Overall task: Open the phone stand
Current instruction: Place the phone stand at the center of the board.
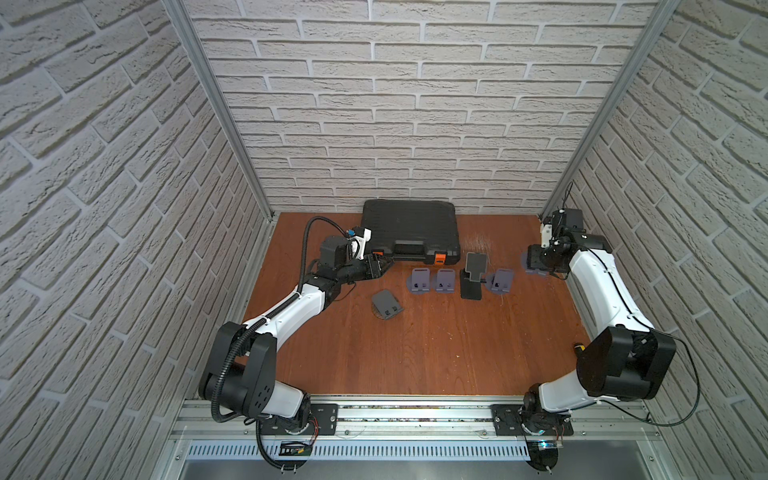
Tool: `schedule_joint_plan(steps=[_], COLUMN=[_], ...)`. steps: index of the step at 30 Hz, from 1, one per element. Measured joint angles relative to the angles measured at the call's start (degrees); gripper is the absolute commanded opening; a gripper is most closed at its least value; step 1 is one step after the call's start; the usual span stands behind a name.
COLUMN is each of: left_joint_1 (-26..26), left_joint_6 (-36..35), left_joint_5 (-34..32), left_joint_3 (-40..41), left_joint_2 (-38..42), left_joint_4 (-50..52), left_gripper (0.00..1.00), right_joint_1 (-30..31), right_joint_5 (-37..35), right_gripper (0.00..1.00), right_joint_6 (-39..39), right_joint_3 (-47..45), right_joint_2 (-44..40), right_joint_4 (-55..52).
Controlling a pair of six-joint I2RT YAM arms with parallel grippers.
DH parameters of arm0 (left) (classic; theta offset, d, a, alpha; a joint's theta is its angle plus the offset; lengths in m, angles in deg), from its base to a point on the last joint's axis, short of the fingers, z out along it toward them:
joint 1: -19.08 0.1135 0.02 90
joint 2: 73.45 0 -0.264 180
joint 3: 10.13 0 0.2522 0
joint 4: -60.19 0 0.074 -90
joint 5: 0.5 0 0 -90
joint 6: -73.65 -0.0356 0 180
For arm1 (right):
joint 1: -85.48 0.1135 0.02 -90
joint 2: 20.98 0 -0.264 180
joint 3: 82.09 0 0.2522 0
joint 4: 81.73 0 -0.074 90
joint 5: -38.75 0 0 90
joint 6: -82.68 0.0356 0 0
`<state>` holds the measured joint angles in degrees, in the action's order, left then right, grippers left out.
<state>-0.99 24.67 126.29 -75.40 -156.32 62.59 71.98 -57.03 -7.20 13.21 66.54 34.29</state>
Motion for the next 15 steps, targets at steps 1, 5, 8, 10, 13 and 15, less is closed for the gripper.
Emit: schedule_joint_plan(steps=[1,5,8,10,13,15], left_joint_1=[0.0,0.2,0.2,0.2,0.2,0.2], left_joint_6=[0.0,0.1,0.2,0.2,0.2,0.2], left_joint_5=[0.2,0.8,1.0,1.1,1.2,1.3], left_joint_3=[-0.1,-0.6,-0.6,-0.6,-0.6,-0.8], left_joint_2=[-0.2,-1.1,-1.5,-1.6,-1.6,-1.7], left_joint_4=[-0.2,-0.4,-0.6,-0.6,-0.6,-0.6], left_gripper=[0.42,0.42,0.42,0.42,0.42,0.42], right_joint_1=[-0.7,-2.5,-2.7,-2.8,-2.9,-2.9], right_joint_5=[0.4,1.1,1.9,2.3,2.7,2.7], right_gripper=[0.14,0.13,0.13,0.13,0.13,0.13], right_joint_6=[-0.7,-3.9,-5.6,-6.6,-7.7,-8.2], right_joint_3=[0.0,0.1,0.2,0.2,0.2,-0.2], right_joint_2=[0.2,1.9,4.1,6.0,8.7,10.0], right_joint_4=[0.4,1.8,3.1,3.8,4.7,5.4])
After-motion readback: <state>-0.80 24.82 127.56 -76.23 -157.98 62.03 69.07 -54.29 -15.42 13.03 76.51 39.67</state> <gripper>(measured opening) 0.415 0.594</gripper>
